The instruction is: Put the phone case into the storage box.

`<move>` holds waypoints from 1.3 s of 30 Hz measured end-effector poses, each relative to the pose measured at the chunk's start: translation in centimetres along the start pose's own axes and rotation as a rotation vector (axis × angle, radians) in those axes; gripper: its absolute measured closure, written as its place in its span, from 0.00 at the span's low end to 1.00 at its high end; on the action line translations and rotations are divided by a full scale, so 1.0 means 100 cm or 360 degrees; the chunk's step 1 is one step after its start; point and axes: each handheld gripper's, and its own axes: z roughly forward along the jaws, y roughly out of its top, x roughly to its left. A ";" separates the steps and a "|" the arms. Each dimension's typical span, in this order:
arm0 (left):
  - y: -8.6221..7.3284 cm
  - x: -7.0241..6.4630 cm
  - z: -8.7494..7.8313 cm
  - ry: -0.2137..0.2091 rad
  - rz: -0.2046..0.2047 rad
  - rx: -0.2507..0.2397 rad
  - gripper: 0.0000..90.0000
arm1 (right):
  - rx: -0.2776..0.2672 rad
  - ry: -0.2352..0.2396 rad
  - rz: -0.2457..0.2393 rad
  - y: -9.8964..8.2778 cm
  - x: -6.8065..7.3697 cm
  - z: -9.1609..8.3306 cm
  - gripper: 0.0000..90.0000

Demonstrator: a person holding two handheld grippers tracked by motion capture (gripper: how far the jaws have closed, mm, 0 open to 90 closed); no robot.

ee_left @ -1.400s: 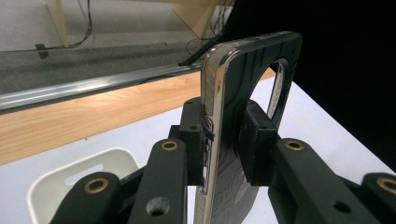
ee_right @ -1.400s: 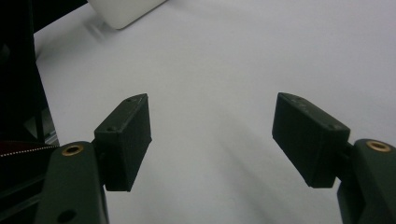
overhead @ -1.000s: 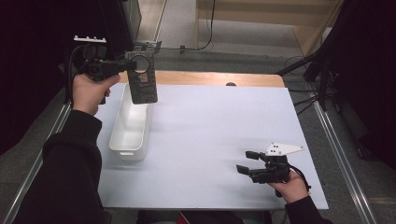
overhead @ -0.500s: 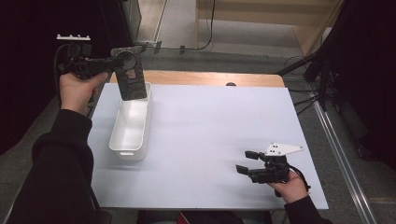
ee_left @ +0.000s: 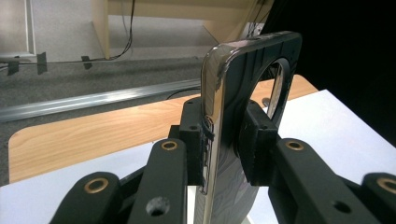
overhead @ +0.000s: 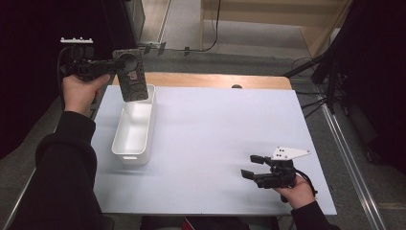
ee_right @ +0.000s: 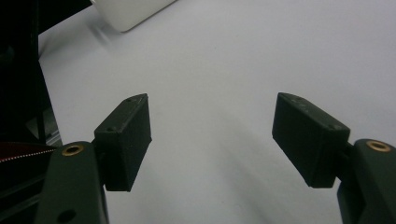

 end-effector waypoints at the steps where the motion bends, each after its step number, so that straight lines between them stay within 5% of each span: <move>1: 0.000 0.001 0.001 0.0008 0.0003 0.0003 0.81 | 0.0001 -0.0001 0.0004 0.000 0.000 0.000 0.30; 39: -0.034 0.020 0.047 0.0085 0.0001 0.0011 0.81 | -0.0028 0.0013 0.0030 -0.003 0.001 -0.001 0.30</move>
